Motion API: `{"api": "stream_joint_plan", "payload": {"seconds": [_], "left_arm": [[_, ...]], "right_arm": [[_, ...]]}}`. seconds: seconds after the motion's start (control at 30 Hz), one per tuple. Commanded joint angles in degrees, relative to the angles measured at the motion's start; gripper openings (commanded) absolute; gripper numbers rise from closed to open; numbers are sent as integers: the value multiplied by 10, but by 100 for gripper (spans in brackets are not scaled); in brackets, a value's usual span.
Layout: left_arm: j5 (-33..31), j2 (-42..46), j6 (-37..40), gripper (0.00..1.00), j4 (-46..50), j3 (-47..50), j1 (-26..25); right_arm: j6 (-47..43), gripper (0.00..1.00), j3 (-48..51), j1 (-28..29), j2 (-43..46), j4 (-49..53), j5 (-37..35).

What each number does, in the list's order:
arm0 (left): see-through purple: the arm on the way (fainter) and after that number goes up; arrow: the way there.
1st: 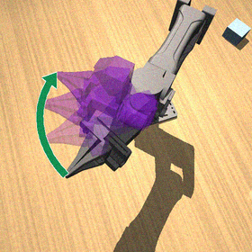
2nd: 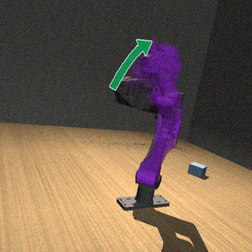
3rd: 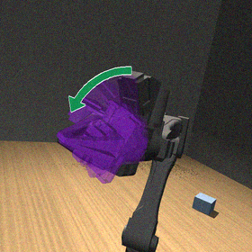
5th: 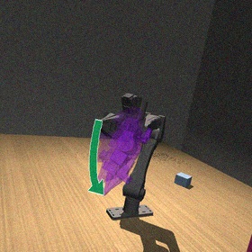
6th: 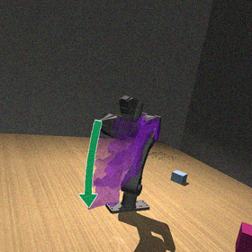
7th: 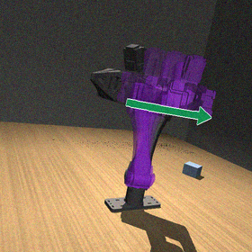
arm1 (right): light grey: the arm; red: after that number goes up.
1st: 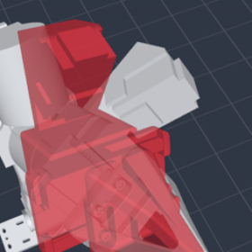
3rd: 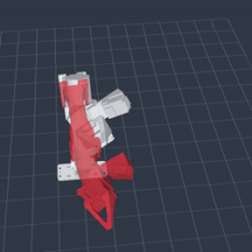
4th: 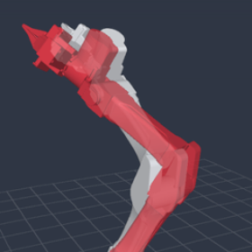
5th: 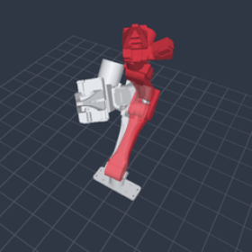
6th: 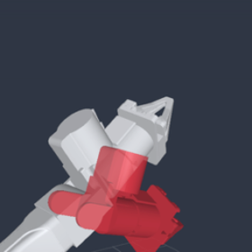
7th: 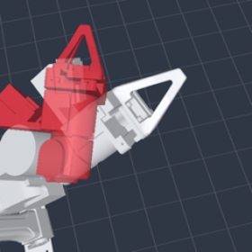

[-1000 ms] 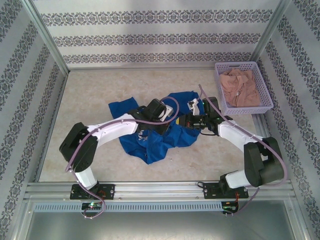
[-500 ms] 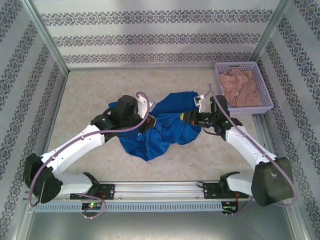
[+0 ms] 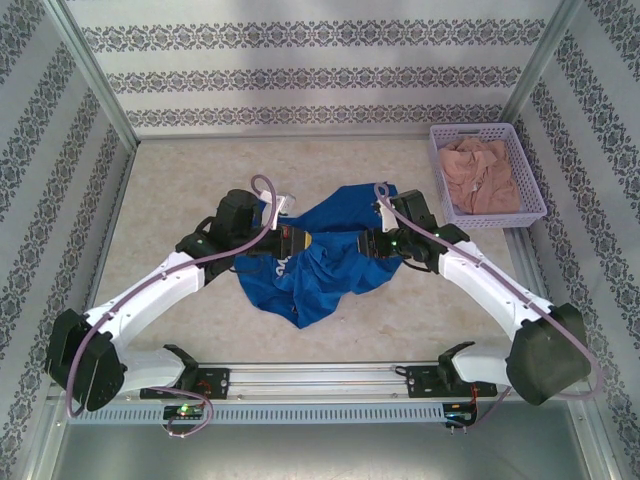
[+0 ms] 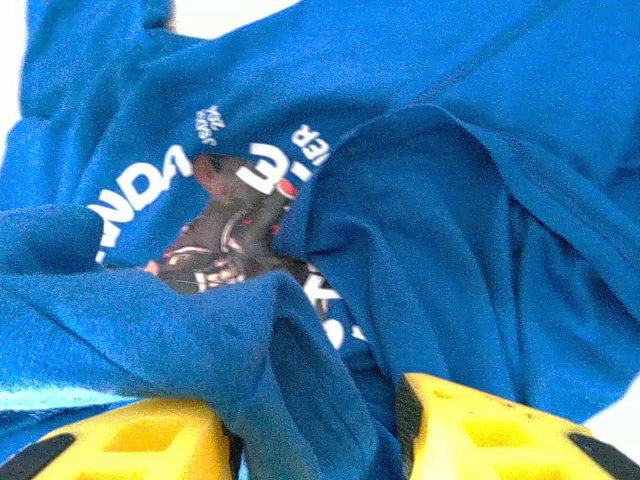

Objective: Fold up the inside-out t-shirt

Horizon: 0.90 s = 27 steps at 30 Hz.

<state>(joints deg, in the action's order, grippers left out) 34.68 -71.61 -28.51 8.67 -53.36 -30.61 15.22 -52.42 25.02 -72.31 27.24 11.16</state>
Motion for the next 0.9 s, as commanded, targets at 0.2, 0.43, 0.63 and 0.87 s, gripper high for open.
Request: {"api": "stream_joint_plan", "payload": {"seconds": [0.2,0.43,0.63,0.87], "left_arm": [[-9,-7,-63,0,-36,-8,7],[-11,-8,-60,0,-31,-11,7],[-16,3,-48,0,-17,-12,7],[-157,42,-30,0,66,8,11]], "right_arm": [[6,66,93,109,156,-35,-86],[97,53,89,158,90,-138,-92],[134,52,48,161,-27,-150,-129],[94,0,127,152,57,-216,-102]]}}
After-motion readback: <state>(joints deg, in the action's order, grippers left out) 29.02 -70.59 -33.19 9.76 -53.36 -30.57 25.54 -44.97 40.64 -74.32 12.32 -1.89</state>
